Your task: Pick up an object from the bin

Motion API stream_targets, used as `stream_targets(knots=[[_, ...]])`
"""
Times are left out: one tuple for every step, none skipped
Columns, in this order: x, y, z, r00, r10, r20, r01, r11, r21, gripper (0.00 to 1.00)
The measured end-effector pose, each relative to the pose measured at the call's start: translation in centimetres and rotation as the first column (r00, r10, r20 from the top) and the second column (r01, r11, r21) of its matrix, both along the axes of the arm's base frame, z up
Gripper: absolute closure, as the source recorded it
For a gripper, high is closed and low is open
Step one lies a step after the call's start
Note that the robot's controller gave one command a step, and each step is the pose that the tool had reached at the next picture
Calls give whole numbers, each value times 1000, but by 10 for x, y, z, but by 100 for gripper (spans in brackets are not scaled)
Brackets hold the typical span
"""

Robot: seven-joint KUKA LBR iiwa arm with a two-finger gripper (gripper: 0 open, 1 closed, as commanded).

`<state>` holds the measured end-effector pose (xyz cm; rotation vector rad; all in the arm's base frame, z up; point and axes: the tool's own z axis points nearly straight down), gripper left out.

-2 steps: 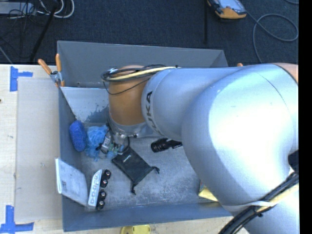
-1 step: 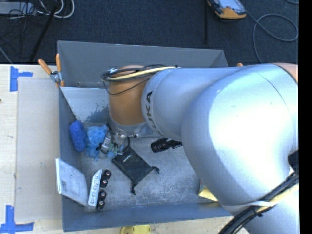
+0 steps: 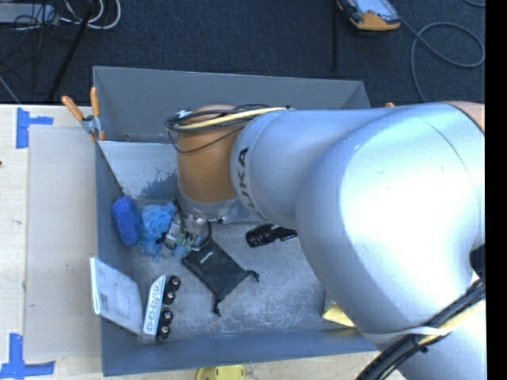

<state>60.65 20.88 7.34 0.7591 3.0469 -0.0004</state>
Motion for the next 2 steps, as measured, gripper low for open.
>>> stream_targets(knots=[[-1,0,7,1000,-1,-3,1,1000,0,100],[0,0,15,1000,-1,-2,1,1000,1,100]])
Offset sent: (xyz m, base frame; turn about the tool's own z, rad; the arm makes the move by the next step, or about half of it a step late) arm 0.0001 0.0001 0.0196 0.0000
